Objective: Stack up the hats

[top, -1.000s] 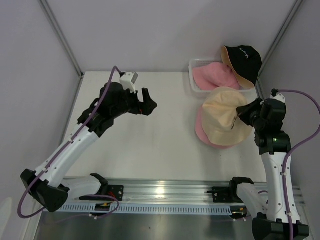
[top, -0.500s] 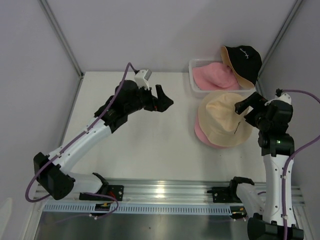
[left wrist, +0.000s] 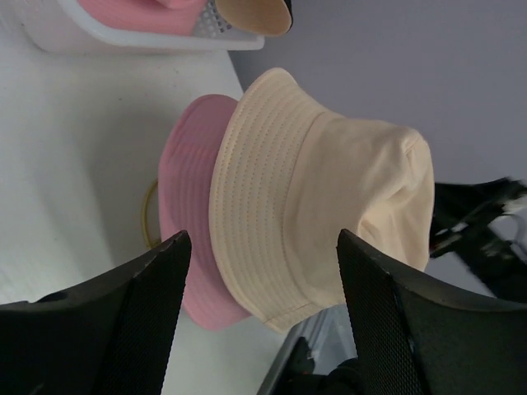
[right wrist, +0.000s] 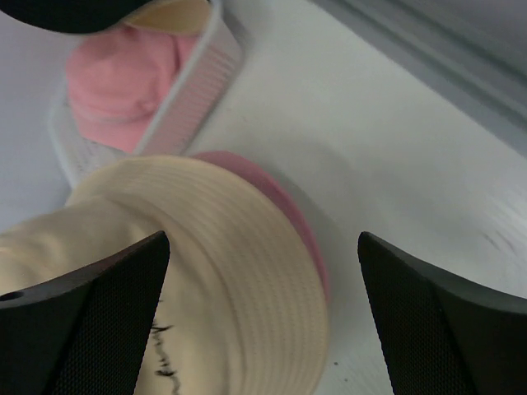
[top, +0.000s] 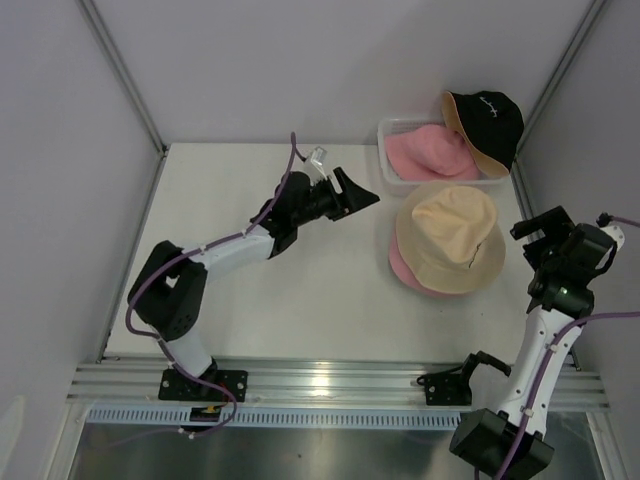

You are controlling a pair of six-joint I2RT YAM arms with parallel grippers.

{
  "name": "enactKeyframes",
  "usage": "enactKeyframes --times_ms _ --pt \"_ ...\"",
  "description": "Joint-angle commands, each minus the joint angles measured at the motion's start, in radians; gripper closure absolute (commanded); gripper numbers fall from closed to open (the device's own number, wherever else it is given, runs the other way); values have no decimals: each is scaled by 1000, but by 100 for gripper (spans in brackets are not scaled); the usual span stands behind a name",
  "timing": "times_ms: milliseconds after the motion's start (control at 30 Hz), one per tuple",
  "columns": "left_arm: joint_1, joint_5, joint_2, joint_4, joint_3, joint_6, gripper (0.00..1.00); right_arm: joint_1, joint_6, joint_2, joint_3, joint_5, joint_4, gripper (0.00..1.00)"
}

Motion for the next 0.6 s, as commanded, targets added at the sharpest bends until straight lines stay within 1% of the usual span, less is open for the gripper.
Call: enactKeyframes --times_ms 0,133,233,433,567 --pt "-10 16 43 314 -44 -194 26 -30 102 -6 -103 -63 91 1" --pt "-22 7 113 376 -29 -248 29 -31 163 -48 -277 -54 227 1" --pt "-42 10 162 388 5 -261 29 -31 182 -87 -337 -66 301 3" --pt "-70 -12 234 391 13 -273 28 -33 164 -58 -378 -109 384 5" --pt "-77 -12 278 440 10 -300 28 -33 154 -41 -384 -137 424 9"
